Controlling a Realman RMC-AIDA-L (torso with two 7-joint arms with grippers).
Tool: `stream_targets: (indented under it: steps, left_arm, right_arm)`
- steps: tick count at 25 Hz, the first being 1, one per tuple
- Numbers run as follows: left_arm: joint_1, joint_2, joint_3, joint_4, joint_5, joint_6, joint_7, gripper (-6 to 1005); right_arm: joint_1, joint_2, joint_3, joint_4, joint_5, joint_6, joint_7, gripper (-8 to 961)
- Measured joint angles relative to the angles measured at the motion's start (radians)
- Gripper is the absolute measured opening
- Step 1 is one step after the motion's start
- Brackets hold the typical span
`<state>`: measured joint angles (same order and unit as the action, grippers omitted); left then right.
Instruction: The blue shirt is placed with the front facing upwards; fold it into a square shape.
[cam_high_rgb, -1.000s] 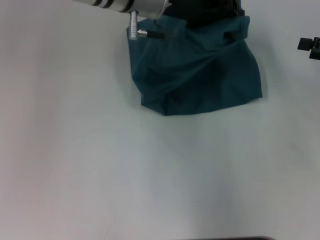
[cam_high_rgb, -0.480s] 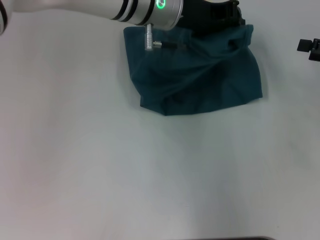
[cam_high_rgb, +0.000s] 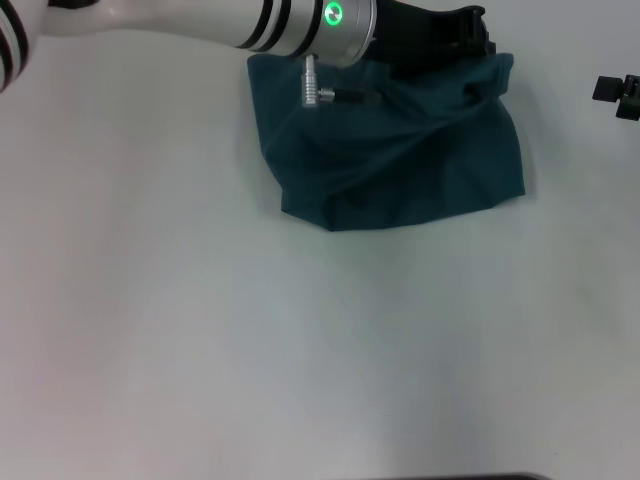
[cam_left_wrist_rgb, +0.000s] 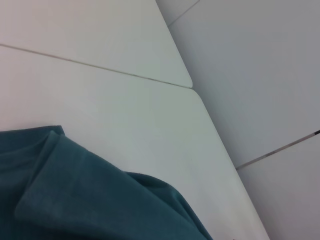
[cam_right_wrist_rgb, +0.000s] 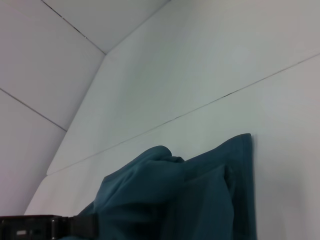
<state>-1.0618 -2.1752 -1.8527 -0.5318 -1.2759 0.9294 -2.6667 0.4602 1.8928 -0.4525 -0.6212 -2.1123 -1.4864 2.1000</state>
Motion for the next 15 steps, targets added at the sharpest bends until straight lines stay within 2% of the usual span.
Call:
stream_targets:
  steps: [12,15]
  left_arm:
    - [-0.008,0.0,0.075,0.035,-0.115,-0.066,0.048,74]
    - [-0.01,0.0,0.082,0.035,-0.128,-0.085,0.048,149]
  right_arm:
    - [0.001,0.0,0.0,0.0,0.0,0.0,0.0,787]
    - [0.001,0.0,0.0,0.0,0.0,0.0,0.0,787]
